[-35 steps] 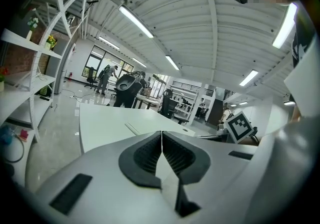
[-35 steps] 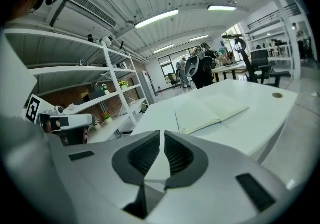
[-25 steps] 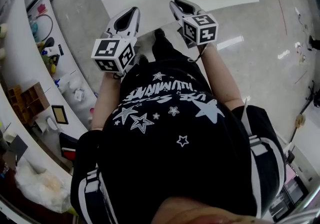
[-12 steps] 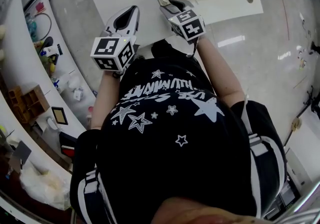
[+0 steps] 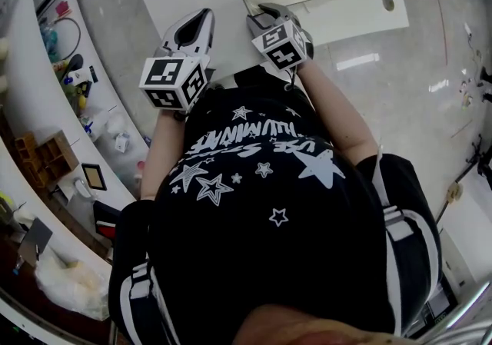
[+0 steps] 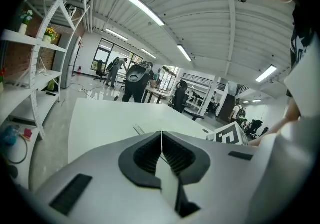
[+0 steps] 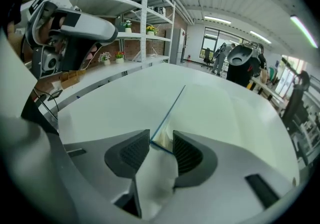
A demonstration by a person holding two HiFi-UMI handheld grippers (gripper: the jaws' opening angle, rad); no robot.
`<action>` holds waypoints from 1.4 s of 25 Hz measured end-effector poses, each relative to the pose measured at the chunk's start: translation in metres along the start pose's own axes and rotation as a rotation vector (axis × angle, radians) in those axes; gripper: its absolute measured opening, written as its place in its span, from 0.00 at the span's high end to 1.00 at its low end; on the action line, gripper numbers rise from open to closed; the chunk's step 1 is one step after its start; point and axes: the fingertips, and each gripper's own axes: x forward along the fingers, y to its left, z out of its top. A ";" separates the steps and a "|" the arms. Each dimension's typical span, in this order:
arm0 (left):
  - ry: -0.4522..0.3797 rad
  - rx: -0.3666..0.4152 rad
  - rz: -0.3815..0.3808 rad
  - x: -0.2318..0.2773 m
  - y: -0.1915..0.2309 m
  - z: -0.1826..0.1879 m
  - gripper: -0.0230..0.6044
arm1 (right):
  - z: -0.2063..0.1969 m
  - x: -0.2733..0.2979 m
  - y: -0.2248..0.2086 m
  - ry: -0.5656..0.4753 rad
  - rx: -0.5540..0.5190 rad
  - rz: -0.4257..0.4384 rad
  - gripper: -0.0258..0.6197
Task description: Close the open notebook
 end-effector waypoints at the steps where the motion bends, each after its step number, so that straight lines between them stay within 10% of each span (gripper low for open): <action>1: 0.002 0.000 0.000 0.000 0.001 -0.001 0.94 | 0.000 0.000 0.000 -0.006 -0.004 0.000 0.73; 14: -0.013 0.017 -0.004 -0.020 0.002 -0.001 0.94 | 0.001 0.002 0.003 -0.027 -0.065 -0.015 0.90; 35: -0.053 0.018 -0.052 -0.082 -0.004 -0.016 0.94 | 0.038 -0.043 -0.016 -0.136 0.063 -0.129 0.92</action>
